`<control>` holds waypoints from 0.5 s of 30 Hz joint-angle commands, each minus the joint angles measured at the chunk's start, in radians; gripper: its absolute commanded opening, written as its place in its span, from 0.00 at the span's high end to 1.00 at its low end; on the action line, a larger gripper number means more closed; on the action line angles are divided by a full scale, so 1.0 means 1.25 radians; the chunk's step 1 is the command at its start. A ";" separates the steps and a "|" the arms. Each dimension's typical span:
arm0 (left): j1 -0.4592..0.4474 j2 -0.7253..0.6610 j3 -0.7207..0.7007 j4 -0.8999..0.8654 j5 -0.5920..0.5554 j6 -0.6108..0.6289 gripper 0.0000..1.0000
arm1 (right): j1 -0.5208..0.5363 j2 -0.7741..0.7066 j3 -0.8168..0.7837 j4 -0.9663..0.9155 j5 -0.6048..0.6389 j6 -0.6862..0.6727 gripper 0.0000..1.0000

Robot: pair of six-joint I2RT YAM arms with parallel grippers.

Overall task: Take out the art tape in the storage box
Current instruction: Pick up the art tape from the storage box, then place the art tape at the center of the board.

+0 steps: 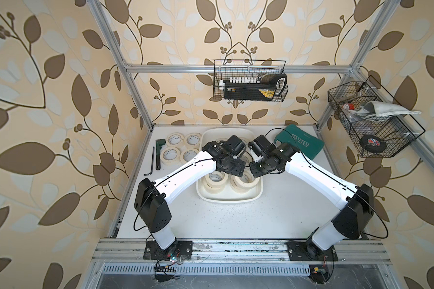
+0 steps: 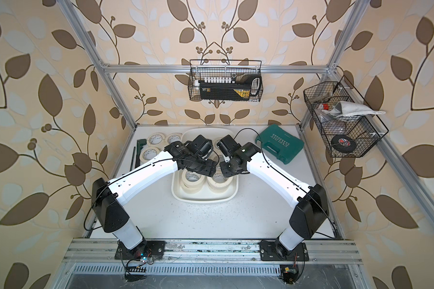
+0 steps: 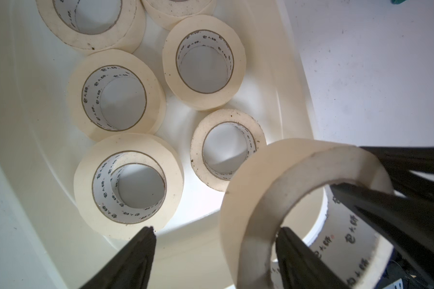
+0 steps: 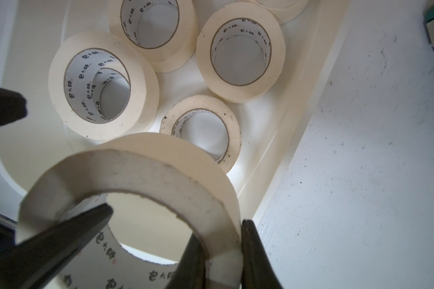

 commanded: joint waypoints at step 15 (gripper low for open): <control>-0.010 0.012 0.021 0.035 -0.007 -0.030 0.87 | 0.009 -0.051 0.001 0.019 -0.007 0.022 0.66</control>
